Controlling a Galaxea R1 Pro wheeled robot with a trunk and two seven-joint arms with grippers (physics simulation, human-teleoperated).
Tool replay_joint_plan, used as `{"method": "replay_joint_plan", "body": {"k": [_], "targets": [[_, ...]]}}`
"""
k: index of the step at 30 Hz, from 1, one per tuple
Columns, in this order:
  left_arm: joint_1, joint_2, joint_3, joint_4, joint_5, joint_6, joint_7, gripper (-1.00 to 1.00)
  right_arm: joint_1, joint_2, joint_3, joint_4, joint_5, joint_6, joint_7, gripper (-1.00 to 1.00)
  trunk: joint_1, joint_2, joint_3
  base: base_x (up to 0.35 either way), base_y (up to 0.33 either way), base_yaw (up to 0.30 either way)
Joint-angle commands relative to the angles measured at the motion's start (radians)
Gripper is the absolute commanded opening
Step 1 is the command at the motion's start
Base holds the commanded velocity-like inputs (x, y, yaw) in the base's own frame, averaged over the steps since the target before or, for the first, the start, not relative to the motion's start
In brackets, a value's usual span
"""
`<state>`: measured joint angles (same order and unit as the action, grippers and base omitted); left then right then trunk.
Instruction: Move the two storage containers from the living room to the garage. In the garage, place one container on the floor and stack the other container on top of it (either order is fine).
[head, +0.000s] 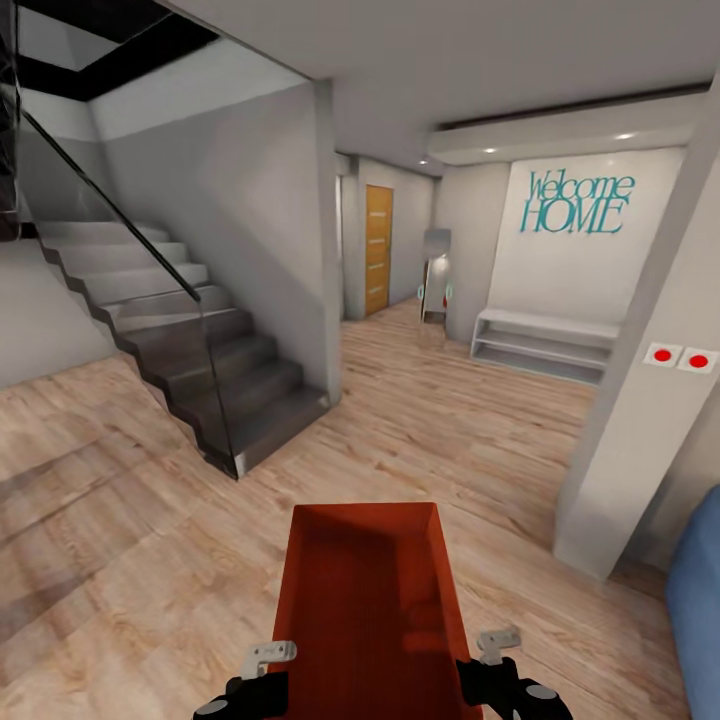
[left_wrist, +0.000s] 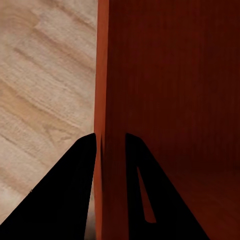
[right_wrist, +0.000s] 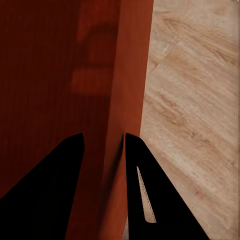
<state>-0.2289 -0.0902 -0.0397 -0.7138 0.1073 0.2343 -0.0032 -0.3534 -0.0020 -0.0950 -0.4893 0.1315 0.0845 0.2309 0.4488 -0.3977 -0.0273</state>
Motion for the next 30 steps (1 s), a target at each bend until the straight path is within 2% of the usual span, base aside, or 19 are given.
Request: {"method": "replay_joint_plan", "body": {"k": [1, 18, 30], "targets": [[-0.001, -0.001, 0.011, -0.004, -0.011, -0.029, 0.011, -1.00, 0.001, 0.004, -0.003, 0.000, 0.006, 0.006, 0.041, -1.00, 0.001, -0.002, -0.002, 0.330, -0.088, 0.000], [-0.001, -0.001, 0.011, -0.004, -0.011, -0.029, 0.011, -1.00, 0.001, 0.006, -0.002, 0.001, 0.007, 0.006, 0.041, -1.00, 0.001, -0.002, -0.002, 0.330, -0.082, -0.006], [-0.001, 0.000, 0.011, -0.004, -0.011, -0.029, 0.011, -1.00, 0.001, 0.007, -0.002, 0.001, 0.007, 0.006, 0.041, -1.00, 0.001, -0.002, -0.002, 0.330, -0.080, -0.222]]}}
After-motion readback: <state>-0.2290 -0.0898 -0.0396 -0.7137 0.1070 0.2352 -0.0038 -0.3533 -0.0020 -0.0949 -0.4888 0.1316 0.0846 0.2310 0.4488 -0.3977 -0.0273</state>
